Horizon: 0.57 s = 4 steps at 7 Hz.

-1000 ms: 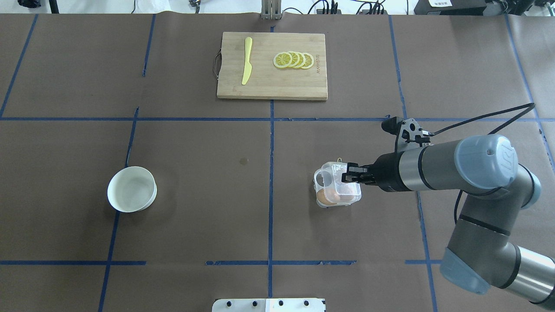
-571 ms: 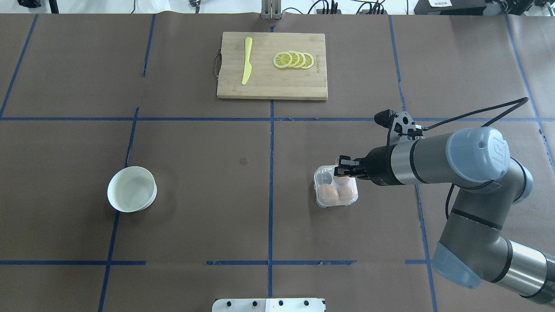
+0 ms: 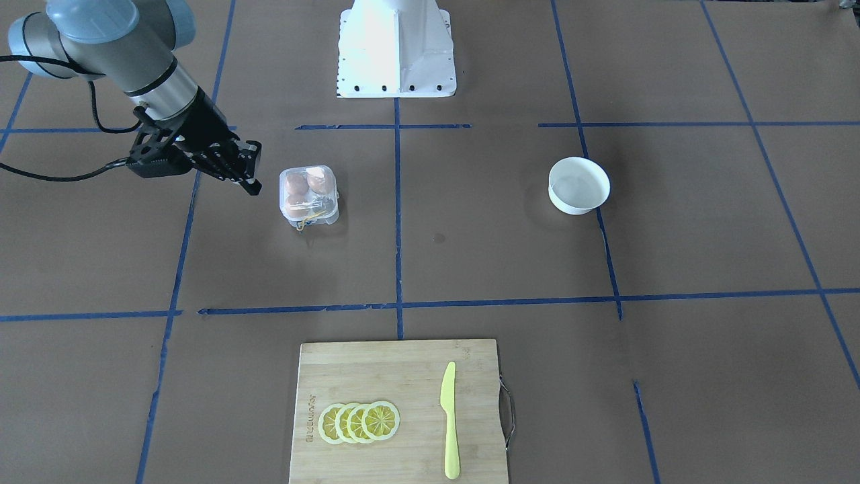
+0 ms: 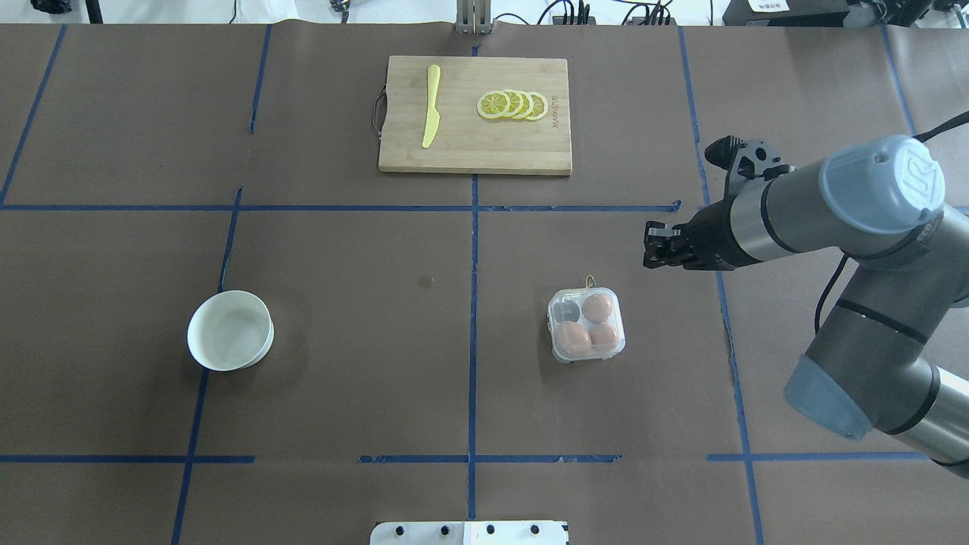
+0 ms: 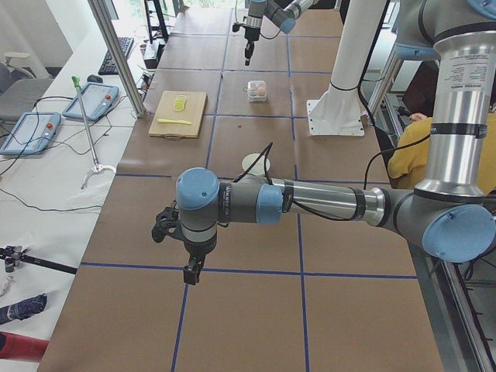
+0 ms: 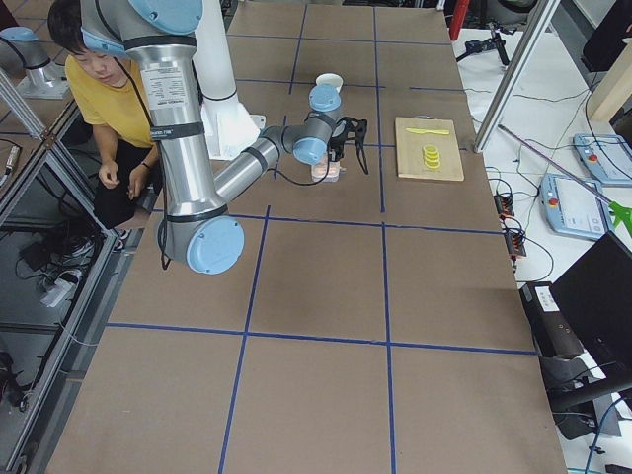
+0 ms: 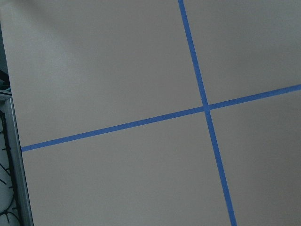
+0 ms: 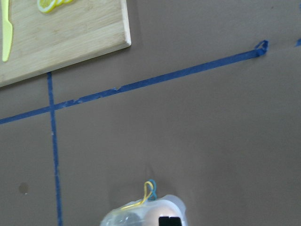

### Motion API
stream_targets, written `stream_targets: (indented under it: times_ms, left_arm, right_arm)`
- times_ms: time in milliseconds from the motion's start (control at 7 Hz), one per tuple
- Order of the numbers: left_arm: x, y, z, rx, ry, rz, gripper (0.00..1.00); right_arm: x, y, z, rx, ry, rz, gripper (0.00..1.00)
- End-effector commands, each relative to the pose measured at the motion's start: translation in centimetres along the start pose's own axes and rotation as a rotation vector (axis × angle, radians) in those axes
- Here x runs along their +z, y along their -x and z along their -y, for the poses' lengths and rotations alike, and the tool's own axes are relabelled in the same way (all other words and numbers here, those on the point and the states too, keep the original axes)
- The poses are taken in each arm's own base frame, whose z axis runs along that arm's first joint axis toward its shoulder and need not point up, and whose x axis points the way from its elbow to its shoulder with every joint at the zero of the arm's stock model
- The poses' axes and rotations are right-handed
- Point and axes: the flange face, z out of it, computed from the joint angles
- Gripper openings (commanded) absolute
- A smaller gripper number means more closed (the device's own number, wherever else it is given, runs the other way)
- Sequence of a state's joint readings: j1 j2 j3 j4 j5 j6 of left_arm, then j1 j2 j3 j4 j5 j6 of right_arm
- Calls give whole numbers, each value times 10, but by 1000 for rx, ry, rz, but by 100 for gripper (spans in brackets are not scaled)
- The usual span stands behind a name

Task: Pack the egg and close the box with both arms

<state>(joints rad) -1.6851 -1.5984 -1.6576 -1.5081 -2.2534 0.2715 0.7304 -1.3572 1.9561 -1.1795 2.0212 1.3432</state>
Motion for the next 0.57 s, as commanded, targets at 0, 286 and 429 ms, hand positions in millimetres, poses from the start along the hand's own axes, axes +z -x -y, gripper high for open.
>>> stream_targets:
  times_ms: [0,286,429]
  left_arm:
    - [2,-1,0,0,5,-2,100]
    - [2,-2,1,4,5,-2,100]
    - [1,-2,1,6,3,-1,100]
  right_arm:
    - [-23,-58,51,-145,17,-174,0]
    - [-61,-164,81,-290,51,-243,22]
    - [-85,-220,88,-348,75,-262,42]
